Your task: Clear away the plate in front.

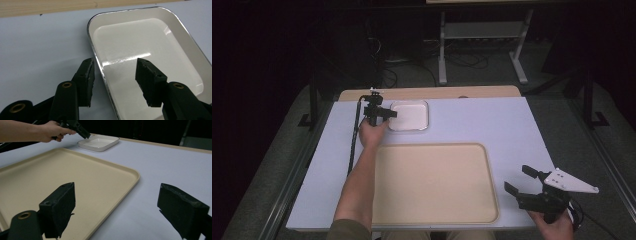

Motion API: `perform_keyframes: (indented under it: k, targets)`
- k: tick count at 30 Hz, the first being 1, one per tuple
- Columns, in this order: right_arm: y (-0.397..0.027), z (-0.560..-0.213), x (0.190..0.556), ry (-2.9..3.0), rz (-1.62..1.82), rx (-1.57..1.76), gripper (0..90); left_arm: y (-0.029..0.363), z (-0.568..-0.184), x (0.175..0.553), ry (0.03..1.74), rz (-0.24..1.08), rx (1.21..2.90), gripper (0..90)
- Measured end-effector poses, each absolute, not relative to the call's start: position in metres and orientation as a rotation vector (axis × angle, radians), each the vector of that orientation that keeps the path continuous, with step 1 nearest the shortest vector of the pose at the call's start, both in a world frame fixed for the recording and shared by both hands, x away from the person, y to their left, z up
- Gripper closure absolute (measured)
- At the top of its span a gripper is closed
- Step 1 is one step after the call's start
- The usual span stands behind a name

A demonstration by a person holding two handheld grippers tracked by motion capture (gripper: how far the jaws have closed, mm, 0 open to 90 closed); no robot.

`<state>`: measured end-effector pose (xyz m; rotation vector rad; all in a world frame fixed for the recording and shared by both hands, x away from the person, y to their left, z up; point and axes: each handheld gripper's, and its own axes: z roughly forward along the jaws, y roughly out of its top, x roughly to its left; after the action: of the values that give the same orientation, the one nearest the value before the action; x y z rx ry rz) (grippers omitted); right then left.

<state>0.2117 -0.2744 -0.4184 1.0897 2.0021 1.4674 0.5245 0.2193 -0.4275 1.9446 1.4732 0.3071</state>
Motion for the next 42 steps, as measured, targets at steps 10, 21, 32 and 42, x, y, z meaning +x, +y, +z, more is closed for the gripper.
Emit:
perform_keyframes:
  k: [10, 21, 32, 42]
  targets:
    - [-0.275, -0.419, 0.212, 1.997, 1.470, 1.099, 13.9, 0.225, -0.436, 0.528, 1.573, 0.221, 1.891, 61.3]
    - [-0.275, -0.419, 0.212, 1.999, 1.473, 1.098, 14.4, 0.218, -0.438, 0.528, 1.632, 0.244, 1.911, 79.4]
    - [-0.275, -0.418, 0.212, 2.000, 1.475, 1.091, 14.5, 0.223, -0.439, 0.528, 1.729, 0.140, 1.786, 86.5]
    - [-0.276, -0.418, 0.211, 1.999, 1.480, 1.089, 14.5, 0.226, -0.442, 0.524, 1.751, 0.105, 1.702, 88.4]
